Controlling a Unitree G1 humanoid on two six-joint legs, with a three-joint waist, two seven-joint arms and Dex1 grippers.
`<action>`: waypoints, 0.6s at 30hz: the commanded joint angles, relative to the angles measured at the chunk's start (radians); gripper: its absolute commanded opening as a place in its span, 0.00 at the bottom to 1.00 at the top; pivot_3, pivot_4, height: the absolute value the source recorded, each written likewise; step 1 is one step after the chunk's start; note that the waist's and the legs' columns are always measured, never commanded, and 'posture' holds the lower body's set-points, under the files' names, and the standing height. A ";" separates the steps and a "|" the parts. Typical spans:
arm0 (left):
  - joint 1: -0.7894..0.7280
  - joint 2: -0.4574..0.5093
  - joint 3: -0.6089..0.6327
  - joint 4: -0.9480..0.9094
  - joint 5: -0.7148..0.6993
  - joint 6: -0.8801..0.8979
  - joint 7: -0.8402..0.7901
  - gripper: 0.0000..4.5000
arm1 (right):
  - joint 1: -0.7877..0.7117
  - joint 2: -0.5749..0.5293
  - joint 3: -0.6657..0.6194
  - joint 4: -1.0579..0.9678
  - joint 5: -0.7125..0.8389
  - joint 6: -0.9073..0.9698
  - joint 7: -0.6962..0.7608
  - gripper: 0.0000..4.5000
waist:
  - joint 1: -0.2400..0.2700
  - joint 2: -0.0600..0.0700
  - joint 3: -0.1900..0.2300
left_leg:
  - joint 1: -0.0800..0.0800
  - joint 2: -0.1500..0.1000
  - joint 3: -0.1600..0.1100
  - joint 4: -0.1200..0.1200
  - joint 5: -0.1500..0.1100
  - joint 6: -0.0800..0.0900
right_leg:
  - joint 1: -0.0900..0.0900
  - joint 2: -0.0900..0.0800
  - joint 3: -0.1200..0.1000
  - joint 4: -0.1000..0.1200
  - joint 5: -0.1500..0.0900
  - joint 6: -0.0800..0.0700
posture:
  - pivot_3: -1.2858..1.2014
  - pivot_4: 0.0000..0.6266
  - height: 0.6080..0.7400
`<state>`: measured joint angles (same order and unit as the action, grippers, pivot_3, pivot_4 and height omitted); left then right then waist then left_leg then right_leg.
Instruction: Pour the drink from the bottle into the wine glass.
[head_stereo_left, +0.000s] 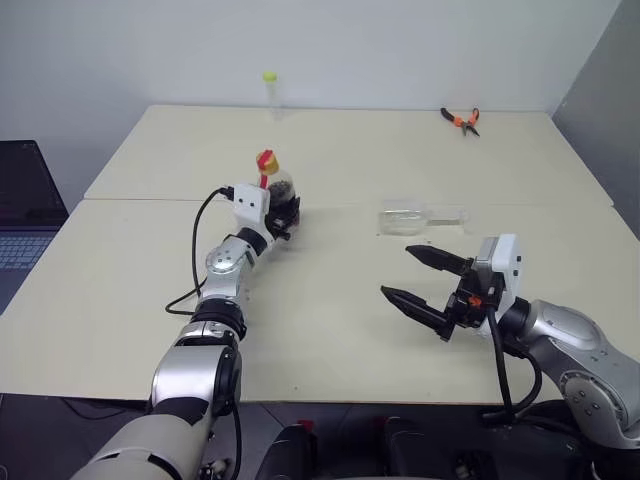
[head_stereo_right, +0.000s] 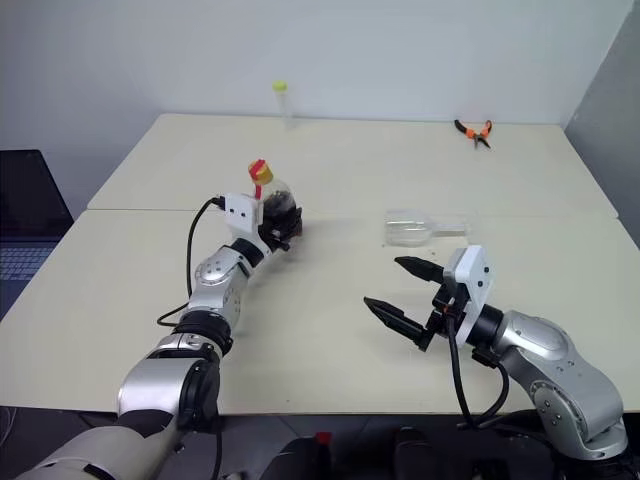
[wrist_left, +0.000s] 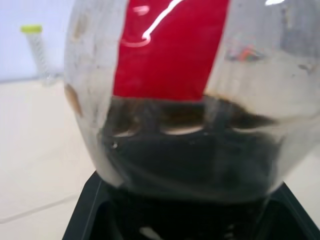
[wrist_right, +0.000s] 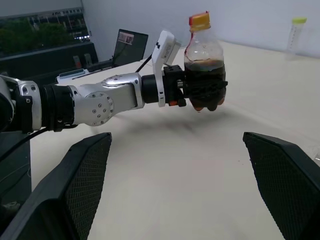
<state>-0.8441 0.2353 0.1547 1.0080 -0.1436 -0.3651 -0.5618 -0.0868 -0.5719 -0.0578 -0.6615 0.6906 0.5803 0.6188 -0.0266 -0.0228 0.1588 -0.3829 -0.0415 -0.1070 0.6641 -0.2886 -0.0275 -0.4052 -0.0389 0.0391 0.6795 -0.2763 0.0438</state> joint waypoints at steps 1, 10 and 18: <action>0.006 -0.008 -0.016 -0.126 -0.021 0.028 -0.037 0.43 | 0.019 0.002 -0.029 -0.052 0.020 -0.009 -0.017 1.00 | 0.000 0.000 0.000 | 0.000 0.000 0.000 0.000 0.000 0.000 | 0.000 0.000 0.000 0.000 0.000 0.000 | 0.52 0.24 1.00; 0.078 -0.026 -0.080 -0.380 -0.054 0.184 -0.152 0.41 | 0.067 0.004 -0.051 -0.066 0.008 -0.027 -0.043 1.00 | -0.001 0.000 0.000 | 0.000 0.000 0.000 0.000 0.000 0.000 | 0.000 0.000 0.000 0.000 0.000 0.000 | 0.52 0.24 1.00; 0.105 -0.060 -0.136 -0.524 -0.074 0.293 -0.194 0.41 | 0.098 0.000 -0.070 -0.067 -0.012 -0.045 -0.049 1.00 | -0.001 0.000 0.000 | 0.000 0.000 0.000 0.000 0.000 0.000 | 0.000 0.000 0.000 0.000 0.000 0.000 | 0.52 0.24 1.00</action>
<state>-0.7295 0.1806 0.0278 0.5567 -0.1944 -0.0778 -0.7400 0.0168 -0.5695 -0.0997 -0.6883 0.6837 0.5580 0.5762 -0.0278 -0.0228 0.1588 -0.3826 -0.0411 -0.1069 0.6641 -0.2886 -0.0274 -0.4050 -0.0384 0.0395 0.6798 -0.2763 0.0438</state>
